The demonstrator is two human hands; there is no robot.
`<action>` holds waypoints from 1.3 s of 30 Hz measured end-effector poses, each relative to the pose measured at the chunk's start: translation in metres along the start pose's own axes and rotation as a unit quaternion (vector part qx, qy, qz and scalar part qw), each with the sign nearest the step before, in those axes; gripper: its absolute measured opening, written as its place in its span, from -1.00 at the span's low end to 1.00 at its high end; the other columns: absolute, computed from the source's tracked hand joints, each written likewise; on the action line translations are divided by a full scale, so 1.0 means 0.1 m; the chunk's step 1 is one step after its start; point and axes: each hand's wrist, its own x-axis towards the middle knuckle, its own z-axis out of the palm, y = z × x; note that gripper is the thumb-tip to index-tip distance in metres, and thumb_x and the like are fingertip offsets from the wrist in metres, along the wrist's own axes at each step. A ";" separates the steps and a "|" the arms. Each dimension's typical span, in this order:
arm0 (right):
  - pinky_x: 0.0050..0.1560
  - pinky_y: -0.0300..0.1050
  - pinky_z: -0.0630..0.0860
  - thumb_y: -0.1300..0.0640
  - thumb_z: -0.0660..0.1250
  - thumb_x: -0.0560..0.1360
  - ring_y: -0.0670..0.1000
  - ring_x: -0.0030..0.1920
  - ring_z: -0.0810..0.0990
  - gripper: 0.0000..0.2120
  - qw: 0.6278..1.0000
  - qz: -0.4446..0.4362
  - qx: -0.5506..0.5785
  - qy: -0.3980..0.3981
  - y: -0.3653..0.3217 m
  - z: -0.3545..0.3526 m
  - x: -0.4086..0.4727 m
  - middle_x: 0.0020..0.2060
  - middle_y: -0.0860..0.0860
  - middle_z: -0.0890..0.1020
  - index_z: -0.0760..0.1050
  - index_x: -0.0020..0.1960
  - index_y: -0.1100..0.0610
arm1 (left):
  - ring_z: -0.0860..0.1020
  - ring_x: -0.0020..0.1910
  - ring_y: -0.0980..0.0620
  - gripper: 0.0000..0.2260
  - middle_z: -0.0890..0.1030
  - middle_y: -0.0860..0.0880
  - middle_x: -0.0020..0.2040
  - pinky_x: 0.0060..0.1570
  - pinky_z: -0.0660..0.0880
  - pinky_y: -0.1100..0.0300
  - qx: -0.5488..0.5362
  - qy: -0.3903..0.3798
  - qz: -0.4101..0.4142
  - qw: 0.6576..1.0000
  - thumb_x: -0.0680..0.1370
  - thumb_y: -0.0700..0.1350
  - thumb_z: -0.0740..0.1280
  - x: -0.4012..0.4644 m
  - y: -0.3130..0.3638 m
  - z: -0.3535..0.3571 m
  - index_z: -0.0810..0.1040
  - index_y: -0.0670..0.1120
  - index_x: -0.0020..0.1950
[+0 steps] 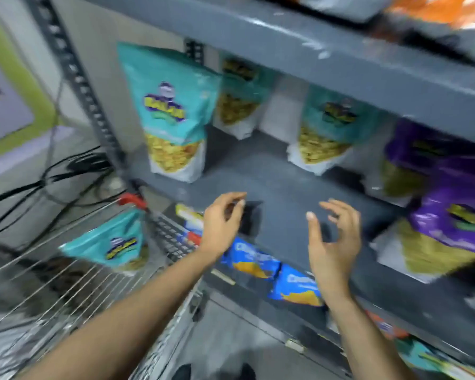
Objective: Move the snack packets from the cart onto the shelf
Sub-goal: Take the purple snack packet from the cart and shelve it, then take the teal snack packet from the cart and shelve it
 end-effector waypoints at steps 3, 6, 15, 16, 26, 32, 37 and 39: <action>0.14 -0.16 0.48 0.22 0.46 0.42 -0.01 0.13 0.58 -0.85 0.978 -0.009 0.031 -0.205 -0.06 0.83 -0.38 0.03 -0.13 0.56 0.59 -0.02 0.11 | 0.66 -0.13 -0.09 -0.70 0.69 -0.07 -0.10 -0.04 0.59 0.02 0.041 0.069 -0.082 0.993 0.52 0.02 0.22 -0.31 -0.63 -0.90 0.61 0.02 0.17; 0.10 -0.29 0.47 0.21 0.51 0.34 -0.04 0.03 0.60 -0.80 0.911 0.052 0.041 -0.408 -0.08 1.65 -0.81 -0.06 -0.16 0.58 0.63 -0.04 0.19 | 0.62 -0.27 -0.01 -0.72 0.69 -0.07 -0.13 -0.15 0.54 0.09 0.099 0.112 -0.163 0.975 0.52 -0.02 0.24 -0.62 -1.15 -1.66 0.63 -0.09 0.11; -0.15 -0.20 0.46 0.40 0.54 0.28 0.04 -0.04 0.50 -0.49 0.709 0.250 -0.069 -0.656 0.14 3.37 -1.69 -0.21 0.05 0.56 0.50 0.20 0.33 | 0.65 -0.12 -0.02 -0.69 0.71 -0.11 -0.13 -0.03 0.57 0.01 0.125 0.120 -0.399 0.900 0.27 -0.01 0.57 -0.76 -2.47 -2.78 0.66 -0.13 -0.09; -0.09 -0.17 0.48 0.36 0.55 0.29 0.05 -0.02 0.51 -0.49 0.717 0.272 -0.071 -0.638 0.20 3.49 -1.75 -0.14 0.07 0.56 0.49 0.20 0.28 | 0.64 -0.08 -0.04 -0.64 0.71 -0.10 -0.06 0.01 0.57 0.01 0.082 0.128 -0.400 0.904 0.28 -0.02 0.60 -0.73 -2.51 -2.78 0.64 -0.10 -0.01; 0.08 -0.12 0.51 0.08 0.30 0.56 0.07 0.14 0.56 -0.72 0.733 0.325 0.005 -0.598 0.58 3.81 -2.13 0.17 0.10 0.62 0.49 0.22 0.17 | 0.61 0.12 -0.03 -0.65 0.64 -0.05 0.14 0.07 0.50 0.15 -0.015 0.148 -0.326 0.934 0.63 0.02 0.22 -0.50 -2.80 -2.55 0.53 -0.19 0.27; 0.11 -0.21 0.59 0.01 0.30 0.56 -0.05 0.04 0.63 -0.80 0.716 0.300 0.022 -0.630 0.35 3.59 -2.04 0.08 0.01 0.67 0.57 0.13 0.04 | 0.59 -0.11 -0.14 -0.61 0.64 -0.13 -0.07 -0.15 0.48 0.13 0.177 0.076 -0.262 0.946 0.64 0.09 0.15 -0.58 -2.45 -2.76 0.58 -0.21 0.10; -0.15 -0.41 0.58 0.03 0.23 0.59 -0.29 -0.21 0.65 -0.73 0.718 0.284 0.064 -0.632 -0.24 3.18 -1.71 -0.11 -0.14 0.67 0.56 0.18 0.14 | 0.67 -0.12 -0.17 -0.46 0.70 -0.22 -0.08 -0.06 0.62 -0.06 0.189 0.014 -0.231 0.954 0.60 0.24 0.11 -0.62 -1.71 -3.04 0.59 -0.22 -0.02; -0.19 -0.37 0.57 0.04 0.25 0.59 -0.27 -0.22 0.67 -0.79 0.734 0.276 0.088 -0.614 -0.44 2.94 -1.58 -0.09 -0.06 0.70 0.58 0.09 0.11 | 0.68 -0.18 -0.10 -0.46 0.71 -0.19 -0.12 -0.12 0.62 -0.03 0.180 -0.015 -0.206 0.962 0.58 0.26 0.12 -0.61 -1.34 -3.10 0.58 -0.20 -0.06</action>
